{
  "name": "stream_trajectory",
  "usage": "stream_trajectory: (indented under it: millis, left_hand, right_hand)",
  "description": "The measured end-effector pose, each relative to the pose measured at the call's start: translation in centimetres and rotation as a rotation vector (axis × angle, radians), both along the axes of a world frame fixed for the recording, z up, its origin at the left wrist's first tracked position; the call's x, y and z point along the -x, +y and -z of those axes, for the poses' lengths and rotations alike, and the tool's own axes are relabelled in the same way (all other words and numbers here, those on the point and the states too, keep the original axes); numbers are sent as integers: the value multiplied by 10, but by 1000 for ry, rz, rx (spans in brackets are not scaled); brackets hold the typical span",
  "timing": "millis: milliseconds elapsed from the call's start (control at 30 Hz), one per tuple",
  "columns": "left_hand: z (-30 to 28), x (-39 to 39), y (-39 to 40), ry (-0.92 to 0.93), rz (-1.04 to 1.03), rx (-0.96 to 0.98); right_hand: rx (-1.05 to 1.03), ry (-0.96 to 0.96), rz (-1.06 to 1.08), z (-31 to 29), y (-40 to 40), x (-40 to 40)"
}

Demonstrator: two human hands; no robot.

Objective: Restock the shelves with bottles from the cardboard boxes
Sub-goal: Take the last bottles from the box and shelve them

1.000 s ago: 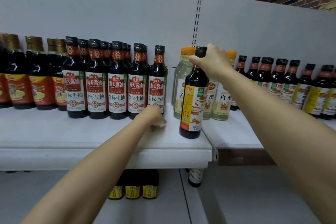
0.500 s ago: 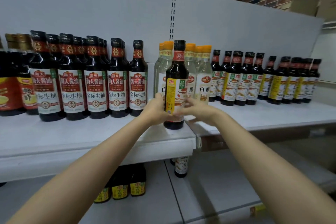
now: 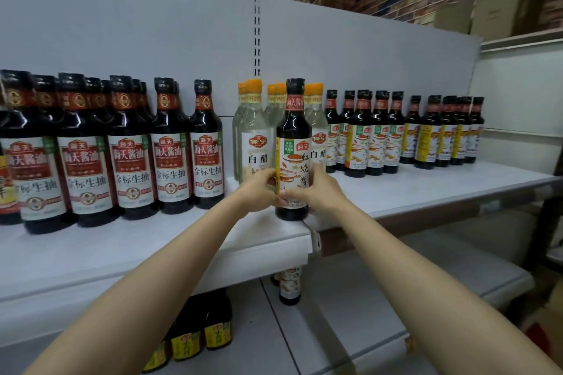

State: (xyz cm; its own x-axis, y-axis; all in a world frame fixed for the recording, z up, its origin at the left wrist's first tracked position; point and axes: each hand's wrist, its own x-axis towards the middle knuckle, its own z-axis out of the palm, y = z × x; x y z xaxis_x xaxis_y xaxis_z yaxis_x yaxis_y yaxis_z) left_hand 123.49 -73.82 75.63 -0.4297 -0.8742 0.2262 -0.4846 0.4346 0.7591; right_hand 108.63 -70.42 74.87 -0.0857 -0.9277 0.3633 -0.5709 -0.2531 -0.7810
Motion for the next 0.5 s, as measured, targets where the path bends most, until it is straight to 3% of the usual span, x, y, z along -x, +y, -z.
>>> stream_trajectory:
  millis: [500]
  left_hand:
    - [0, 105, -11, -184, -35, 154]
  right_hand:
    - [-89, 3, 173, 4, -5, 91]
